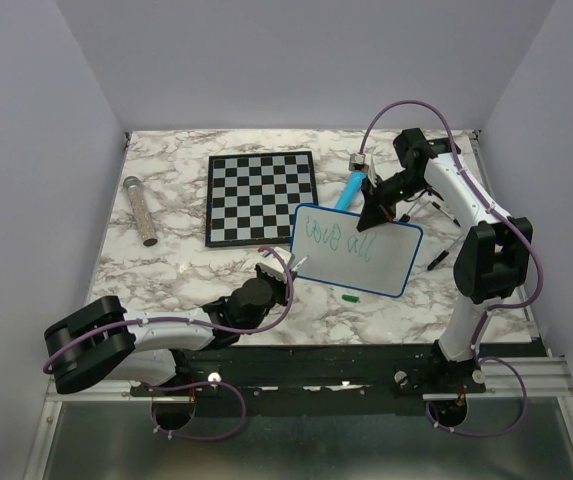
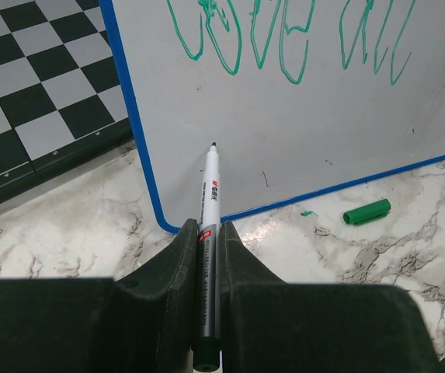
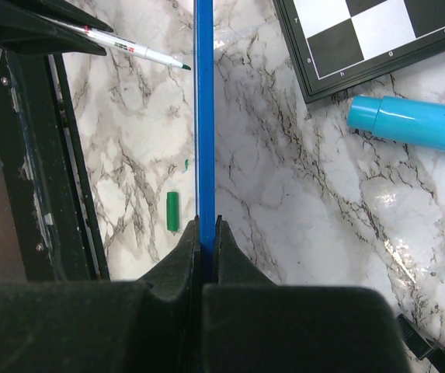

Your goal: Write a sentence on the whiteboard

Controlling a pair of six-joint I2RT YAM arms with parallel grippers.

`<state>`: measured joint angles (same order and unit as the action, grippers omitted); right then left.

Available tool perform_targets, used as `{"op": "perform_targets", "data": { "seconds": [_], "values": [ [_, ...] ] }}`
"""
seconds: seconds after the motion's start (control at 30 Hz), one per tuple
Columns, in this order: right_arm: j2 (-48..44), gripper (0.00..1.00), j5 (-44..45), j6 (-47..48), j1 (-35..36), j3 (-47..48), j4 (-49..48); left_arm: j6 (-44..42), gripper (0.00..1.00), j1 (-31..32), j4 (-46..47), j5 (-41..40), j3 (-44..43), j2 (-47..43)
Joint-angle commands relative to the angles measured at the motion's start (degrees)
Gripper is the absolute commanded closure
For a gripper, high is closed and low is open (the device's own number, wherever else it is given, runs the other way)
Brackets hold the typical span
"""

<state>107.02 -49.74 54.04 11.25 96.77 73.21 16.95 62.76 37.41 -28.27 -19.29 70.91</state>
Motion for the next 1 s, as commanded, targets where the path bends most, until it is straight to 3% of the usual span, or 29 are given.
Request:
{"op": "perform_targets", "data": {
  "seconds": [0.0,0.97],
  "values": [
    [-0.76,1.00,-0.01,0.01,-0.17,-0.36,-0.79,0.19,1.00,0.34,1.26,-1.52,-1.10,0.28],
    [-0.85,0.99,-0.01,-0.08,-0.26,-0.36,-0.70,1.42,1.00,-0.36,-2.95,-3.98,-1.45,-0.60]
  ]
}}
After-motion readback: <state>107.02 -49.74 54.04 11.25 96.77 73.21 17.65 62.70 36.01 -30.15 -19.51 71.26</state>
